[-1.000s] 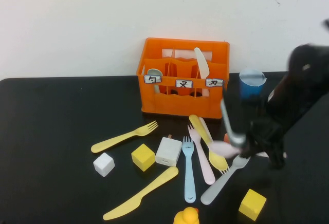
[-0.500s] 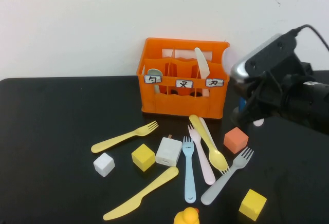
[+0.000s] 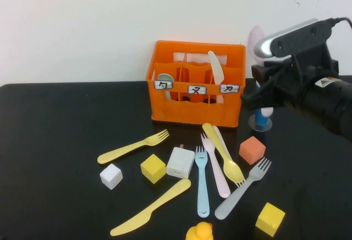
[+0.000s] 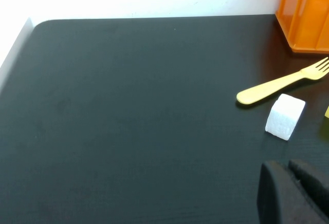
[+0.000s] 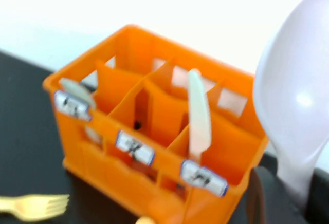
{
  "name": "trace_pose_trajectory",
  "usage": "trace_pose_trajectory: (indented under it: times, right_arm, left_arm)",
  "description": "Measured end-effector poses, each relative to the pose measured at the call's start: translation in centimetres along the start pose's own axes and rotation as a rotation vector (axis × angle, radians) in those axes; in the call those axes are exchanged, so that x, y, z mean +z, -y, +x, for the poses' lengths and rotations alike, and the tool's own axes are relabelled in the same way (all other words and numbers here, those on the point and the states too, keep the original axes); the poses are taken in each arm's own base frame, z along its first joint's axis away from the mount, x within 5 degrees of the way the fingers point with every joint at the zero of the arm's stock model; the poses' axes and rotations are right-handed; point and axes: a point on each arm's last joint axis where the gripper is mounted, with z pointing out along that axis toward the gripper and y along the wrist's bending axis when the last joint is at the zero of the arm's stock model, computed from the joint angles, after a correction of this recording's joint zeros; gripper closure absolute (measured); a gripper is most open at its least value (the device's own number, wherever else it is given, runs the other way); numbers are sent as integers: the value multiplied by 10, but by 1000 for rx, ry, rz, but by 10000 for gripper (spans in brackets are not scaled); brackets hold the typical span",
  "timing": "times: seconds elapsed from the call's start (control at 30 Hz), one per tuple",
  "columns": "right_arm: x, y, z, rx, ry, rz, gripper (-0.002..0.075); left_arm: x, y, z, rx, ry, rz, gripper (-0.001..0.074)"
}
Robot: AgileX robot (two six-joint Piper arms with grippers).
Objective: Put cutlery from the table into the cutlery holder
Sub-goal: Place the spoon on the box
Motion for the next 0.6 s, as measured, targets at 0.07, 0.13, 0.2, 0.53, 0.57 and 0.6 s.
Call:
trace_pose_trajectory:
  times: [0.07, 0.13, 0.2, 0.53, 0.57, 0.6]
  right_arm:
    - [0, 0, -4, 0, 39, 3, 599]
    - [0, -2, -8, -5, 94, -16, 599]
    - [0, -4, -15, 30, 172, -42, 599]
    - [22, -16, -20, 47, 492, -111, 599]
    - [25, -16, -20, 49, 502, -112, 599]
    - [31, -17, -19, 49, 507, -111, 599]
  left_arm:
    - [0, 0, 0, 0, 0, 0, 736]
    - [0, 0, 0, 0, 0, 0, 736]
    - [0, 0, 0, 0, 0, 0, 736]
    - [0, 0, 0, 0, 0, 0, 736]
    - [0, 0, 0, 0, 0, 0, 736]
    - [0, 0, 0, 0, 0, 0, 736]
